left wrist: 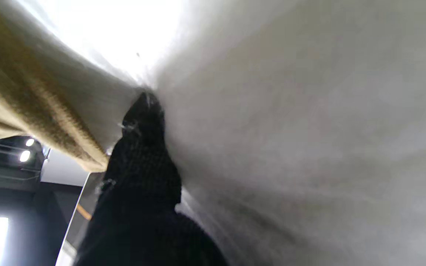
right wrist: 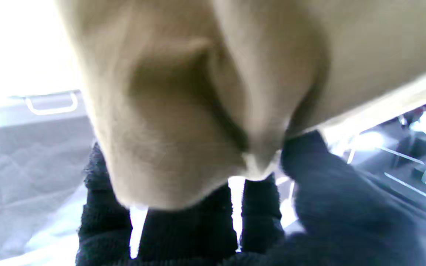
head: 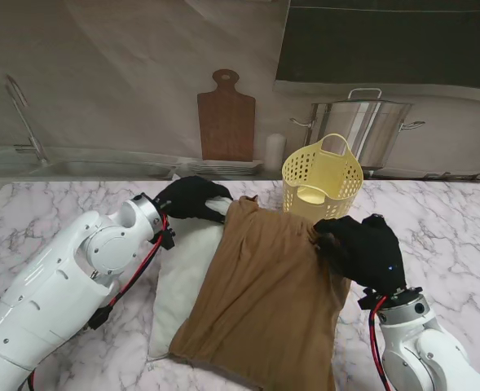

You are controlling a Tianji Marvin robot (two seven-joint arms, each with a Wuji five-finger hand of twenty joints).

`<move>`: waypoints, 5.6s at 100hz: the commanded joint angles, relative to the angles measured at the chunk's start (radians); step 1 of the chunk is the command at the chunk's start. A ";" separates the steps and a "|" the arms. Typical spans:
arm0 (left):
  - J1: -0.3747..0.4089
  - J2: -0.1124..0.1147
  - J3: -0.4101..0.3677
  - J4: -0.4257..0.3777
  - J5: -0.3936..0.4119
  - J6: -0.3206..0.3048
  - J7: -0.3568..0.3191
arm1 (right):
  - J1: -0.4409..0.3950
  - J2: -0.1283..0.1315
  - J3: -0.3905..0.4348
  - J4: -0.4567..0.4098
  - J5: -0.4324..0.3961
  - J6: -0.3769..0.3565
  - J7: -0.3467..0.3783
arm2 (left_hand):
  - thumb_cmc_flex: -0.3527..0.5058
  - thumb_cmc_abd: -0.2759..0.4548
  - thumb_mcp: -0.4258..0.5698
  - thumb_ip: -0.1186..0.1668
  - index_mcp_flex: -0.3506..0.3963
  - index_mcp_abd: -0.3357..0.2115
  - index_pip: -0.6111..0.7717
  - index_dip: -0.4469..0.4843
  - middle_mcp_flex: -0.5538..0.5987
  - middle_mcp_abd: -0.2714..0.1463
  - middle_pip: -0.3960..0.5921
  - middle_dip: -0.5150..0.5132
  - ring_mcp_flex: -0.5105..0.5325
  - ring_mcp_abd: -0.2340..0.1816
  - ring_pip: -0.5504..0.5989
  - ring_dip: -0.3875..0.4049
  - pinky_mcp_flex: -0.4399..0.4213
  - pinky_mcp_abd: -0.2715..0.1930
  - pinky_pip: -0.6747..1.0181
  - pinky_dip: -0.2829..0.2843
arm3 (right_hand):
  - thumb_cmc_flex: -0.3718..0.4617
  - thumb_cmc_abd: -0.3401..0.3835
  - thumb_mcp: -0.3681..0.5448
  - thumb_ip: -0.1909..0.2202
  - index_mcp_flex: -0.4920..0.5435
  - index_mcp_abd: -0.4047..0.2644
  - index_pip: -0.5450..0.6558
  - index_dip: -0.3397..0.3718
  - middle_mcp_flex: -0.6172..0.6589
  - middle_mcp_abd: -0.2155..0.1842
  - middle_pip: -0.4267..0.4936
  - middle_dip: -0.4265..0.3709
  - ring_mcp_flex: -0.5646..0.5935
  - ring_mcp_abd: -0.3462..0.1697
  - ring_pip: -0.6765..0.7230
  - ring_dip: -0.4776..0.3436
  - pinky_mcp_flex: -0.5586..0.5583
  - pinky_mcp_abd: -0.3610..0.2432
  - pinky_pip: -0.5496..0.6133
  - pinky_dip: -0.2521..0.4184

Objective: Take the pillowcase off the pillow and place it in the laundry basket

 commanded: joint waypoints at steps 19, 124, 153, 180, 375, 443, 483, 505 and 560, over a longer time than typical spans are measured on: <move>0.059 0.001 -0.069 -0.124 0.087 -0.093 0.034 | -0.062 0.001 0.035 -0.114 0.036 0.054 0.152 | 0.148 0.076 0.119 0.061 0.003 -0.123 0.113 0.060 0.025 -0.036 0.051 0.041 0.008 -0.027 0.054 0.050 -0.031 -0.014 1.193 0.027 | -0.384 0.025 -0.138 0.039 -0.215 0.224 -0.522 -0.041 -0.412 0.190 -0.428 -0.414 -0.444 0.215 -0.524 -0.288 -0.256 0.118 -0.282 -0.064; 0.158 0.003 -0.170 -0.240 0.229 -0.163 0.121 | 0.284 0.027 -0.317 -0.048 0.022 0.303 0.474 | 0.154 0.115 0.102 0.049 -0.041 -0.090 0.113 0.041 -0.013 -0.045 0.060 0.046 -0.009 -0.036 0.020 0.063 -0.047 -0.009 1.161 0.030 | 0.165 -0.190 0.212 -0.066 0.284 -0.095 0.230 0.030 0.381 0.061 0.242 0.113 0.269 -0.214 0.798 0.113 0.150 -0.079 0.215 0.033; 0.150 0.010 -0.194 -0.224 0.260 -0.104 0.092 | 0.299 0.028 -0.305 -0.032 -0.073 0.309 0.363 | -0.031 0.269 0.031 0.022 -0.203 0.009 -0.305 -0.025 -0.498 0.071 0.013 -0.357 -0.343 0.054 -0.253 -0.076 -0.342 0.119 0.885 -0.033 | 0.170 -0.151 0.211 -0.058 0.263 -0.094 0.228 0.098 0.375 0.058 0.252 0.150 0.269 -0.238 0.820 0.111 0.163 -0.095 0.226 0.013; 0.162 0.027 -0.288 -0.236 0.202 -0.079 -0.052 | 0.328 0.031 -0.316 -0.014 -0.108 0.303 0.333 | -0.355 0.264 0.015 0.016 -0.497 0.122 -0.613 -0.246 -0.957 0.190 -0.162 -0.549 -0.711 0.134 -0.413 -0.278 -0.543 0.200 0.555 -0.159 | 0.172 -0.135 0.197 -0.059 0.257 -0.107 0.219 0.118 0.370 0.045 0.247 0.156 0.269 -0.231 0.805 0.100 0.157 -0.097 0.223 0.004; 0.129 0.019 -0.161 -0.185 0.201 -0.122 0.015 | -0.048 0.015 0.099 -0.253 -0.023 0.134 0.363 | 0.137 0.064 0.144 0.066 -0.060 -0.076 0.188 0.062 0.013 -0.026 0.071 0.058 -0.003 -0.016 0.076 0.108 -0.013 -0.033 1.264 0.037 | 0.050 -0.112 -0.150 0.077 -0.271 0.146 -0.539 -0.030 -0.414 0.114 -0.369 -0.432 -0.234 0.132 -0.391 -0.208 -0.094 0.012 -0.098 -0.015; 0.144 0.028 -0.220 -0.152 0.246 -0.109 -0.004 | -0.105 0.005 0.167 -0.198 -0.040 0.211 0.273 | 0.139 0.064 0.141 0.071 -0.062 -0.079 0.195 0.061 0.006 -0.006 0.084 0.065 0.001 -0.014 0.079 0.118 -0.010 -0.031 1.260 0.047 | 0.210 -0.068 0.306 -0.089 0.282 -0.150 0.203 0.281 0.302 0.002 0.166 0.232 0.254 -0.088 0.558 0.071 0.201 -0.041 0.213 0.026; 0.164 0.034 -0.257 -0.099 0.260 -0.105 -0.010 | -0.216 -0.015 0.226 -0.154 -0.011 0.274 0.162 | 0.140 0.061 0.144 0.073 -0.061 -0.076 0.196 0.061 0.008 -0.003 0.086 0.067 0.005 -0.010 0.080 0.124 -0.006 -0.028 1.261 0.052 | 0.212 -0.075 0.339 -0.089 0.299 -0.132 0.211 0.317 0.313 0.018 0.180 0.267 0.266 -0.086 0.593 0.088 0.224 -0.034 0.205 0.012; 0.158 0.030 -0.248 -0.094 0.257 -0.114 0.014 | -0.218 -0.024 0.217 -0.142 0.039 0.275 0.146 | 0.140 0.064 0.145 0.072 -0.064 -0.076 0.195 0.061 0.005 -0.004 0.085 0.068 0.003 -0.009 0.079 0.125 -0.008 -0.027 1.260 0.054 | 0.220 -0.068 0.275 -0.077 0.232 -0.101 0.193 0.216 0.283 0.015 0.136 0.241 0.239 -0.060 0.502 0.082 0.194 -0.038 0.180 -0.001; 0.186 0.010 -0.260 -0.147 0.306 -0.248 0.196 | -0.119 0.000 0.209 -0.164 0.032 0.222 0.346 | 0.144 0.091 0.136 0.067 -0.086 -0.082 0.204 0.060 -0.021 -0.008 0.087 0.070 -0.015 -0.016 0.064 0.122 -0.024 -0.030 1.242 0.052 | -0.357 -0.157 -0.047 0.025 -0.421 0.174 -0.671 -0.028 -0.511 0.136 -0.334 -0.304 -0.355 0.108 -0.249 -0.067 -0.199 0.035 -0.076 0.086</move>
